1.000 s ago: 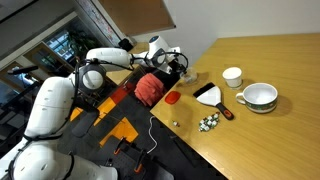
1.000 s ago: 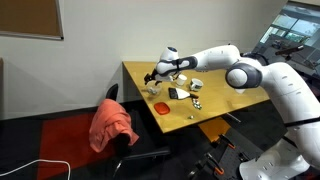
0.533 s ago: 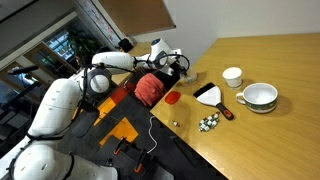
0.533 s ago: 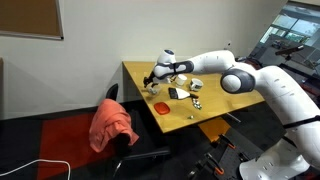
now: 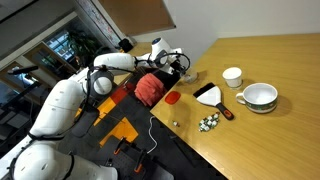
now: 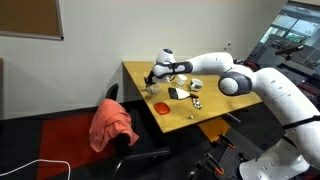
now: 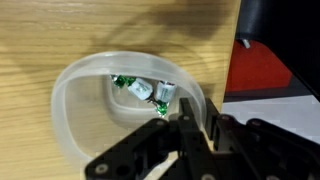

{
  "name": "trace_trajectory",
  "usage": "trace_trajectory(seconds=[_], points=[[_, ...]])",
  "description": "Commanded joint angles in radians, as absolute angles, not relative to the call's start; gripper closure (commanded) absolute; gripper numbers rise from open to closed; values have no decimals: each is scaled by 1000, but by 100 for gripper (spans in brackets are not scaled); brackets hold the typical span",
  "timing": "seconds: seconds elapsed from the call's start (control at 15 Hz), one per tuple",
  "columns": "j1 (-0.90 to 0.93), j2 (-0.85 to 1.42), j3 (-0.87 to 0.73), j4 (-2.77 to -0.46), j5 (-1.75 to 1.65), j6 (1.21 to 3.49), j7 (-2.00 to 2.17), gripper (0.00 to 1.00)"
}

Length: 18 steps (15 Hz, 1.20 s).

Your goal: Take the orange lid from the clear bowl and put it on the table then pour out the contents from bowl onto the table then put the bowl on the table and put the lid on the bowl

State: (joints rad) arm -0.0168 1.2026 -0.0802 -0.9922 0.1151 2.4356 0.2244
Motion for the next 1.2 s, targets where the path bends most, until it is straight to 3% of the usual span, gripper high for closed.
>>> trace_trajectory(seconds=[0.0,1.13], points=[[-4,1191,-94,-968,91,2363,272,97],[-6,694,-86,-1619,111,2383,275,96]])
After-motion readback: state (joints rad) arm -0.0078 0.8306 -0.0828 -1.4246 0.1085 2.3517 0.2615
